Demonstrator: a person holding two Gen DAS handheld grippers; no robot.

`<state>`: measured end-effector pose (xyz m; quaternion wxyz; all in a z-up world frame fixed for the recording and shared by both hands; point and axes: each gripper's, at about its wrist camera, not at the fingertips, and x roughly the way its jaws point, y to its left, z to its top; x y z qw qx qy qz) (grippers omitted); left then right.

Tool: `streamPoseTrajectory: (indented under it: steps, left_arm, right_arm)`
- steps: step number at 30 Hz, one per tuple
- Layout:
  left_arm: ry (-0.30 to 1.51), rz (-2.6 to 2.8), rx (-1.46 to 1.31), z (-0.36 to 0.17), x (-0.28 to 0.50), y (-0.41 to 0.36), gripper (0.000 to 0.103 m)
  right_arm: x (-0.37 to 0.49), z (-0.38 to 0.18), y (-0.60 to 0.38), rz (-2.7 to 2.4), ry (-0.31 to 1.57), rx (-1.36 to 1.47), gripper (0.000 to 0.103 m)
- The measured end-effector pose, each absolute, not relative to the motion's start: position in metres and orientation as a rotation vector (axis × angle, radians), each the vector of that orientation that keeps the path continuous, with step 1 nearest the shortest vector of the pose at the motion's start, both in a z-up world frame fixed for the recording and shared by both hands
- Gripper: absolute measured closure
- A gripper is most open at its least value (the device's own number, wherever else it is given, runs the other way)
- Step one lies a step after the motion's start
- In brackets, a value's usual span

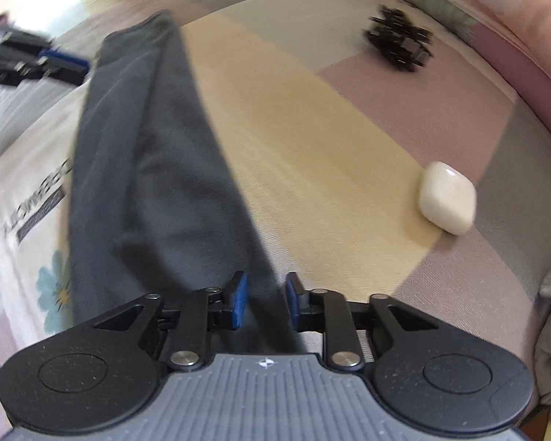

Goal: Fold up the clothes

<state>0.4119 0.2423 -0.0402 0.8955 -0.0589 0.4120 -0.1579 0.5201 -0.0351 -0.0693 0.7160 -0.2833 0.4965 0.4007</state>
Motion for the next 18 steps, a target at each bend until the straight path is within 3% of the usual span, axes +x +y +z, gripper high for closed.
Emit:
streamPoseTrajectory:
  steps: [2,8,15,18]
  left_arm:
    - [0.859,-0.363,-0.081,-0.040,0.414,0.228,0.080]
    - [0.854,-0.454,0.020,-0.034,0.417,0.196,0.080]
    - [0.856,-0.454,0.059,-0.037,0.424,0.180,0.079]
    - [0.859,-0.462,0.119,-0.036,0.427,0.170,0.079]
  right_arm:
    - [0.512,-0.070,-0.035,0.885,1.077,-0.656,0.099]
    - [0.529,-0.053,-0.041,0.805,1.049,-0.593,0.101]
    - [0.539,-0.057,-0.040,0.755,1.062,-0.579,0.100]
    - [0.534,-0.050,-0.043,0.744,1.054,-0.532,0.093]
